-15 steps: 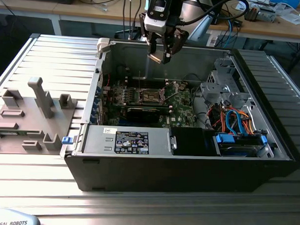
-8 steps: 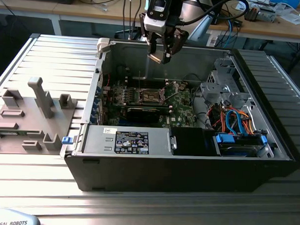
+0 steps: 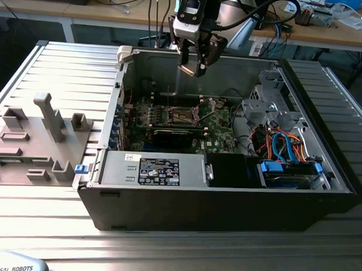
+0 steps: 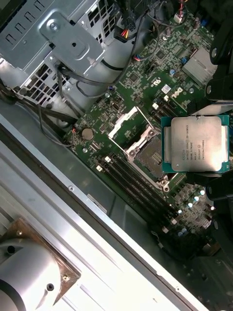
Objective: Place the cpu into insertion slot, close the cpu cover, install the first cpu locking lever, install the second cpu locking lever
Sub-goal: 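Place the cpu into insertion slot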
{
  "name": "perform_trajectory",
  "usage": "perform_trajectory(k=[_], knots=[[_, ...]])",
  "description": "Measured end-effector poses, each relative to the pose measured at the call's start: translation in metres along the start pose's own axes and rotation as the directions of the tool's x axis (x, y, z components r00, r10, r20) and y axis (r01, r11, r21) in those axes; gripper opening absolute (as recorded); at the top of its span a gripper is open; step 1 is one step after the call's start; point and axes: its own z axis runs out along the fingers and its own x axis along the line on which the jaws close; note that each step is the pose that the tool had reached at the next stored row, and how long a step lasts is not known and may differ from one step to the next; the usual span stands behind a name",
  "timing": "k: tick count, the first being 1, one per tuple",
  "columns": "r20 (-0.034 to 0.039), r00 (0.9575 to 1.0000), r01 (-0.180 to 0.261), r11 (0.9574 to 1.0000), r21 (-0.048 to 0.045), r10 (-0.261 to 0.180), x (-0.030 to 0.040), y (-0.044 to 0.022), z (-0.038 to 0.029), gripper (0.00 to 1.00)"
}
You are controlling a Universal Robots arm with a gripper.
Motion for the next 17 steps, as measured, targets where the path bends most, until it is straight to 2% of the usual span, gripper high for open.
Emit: perform_trajectory(k=[17], knots=[[0.0009,0.9998,-0.018,0.9998,-0.0002,0.018,0.0,0.0,0.0,0.54]])
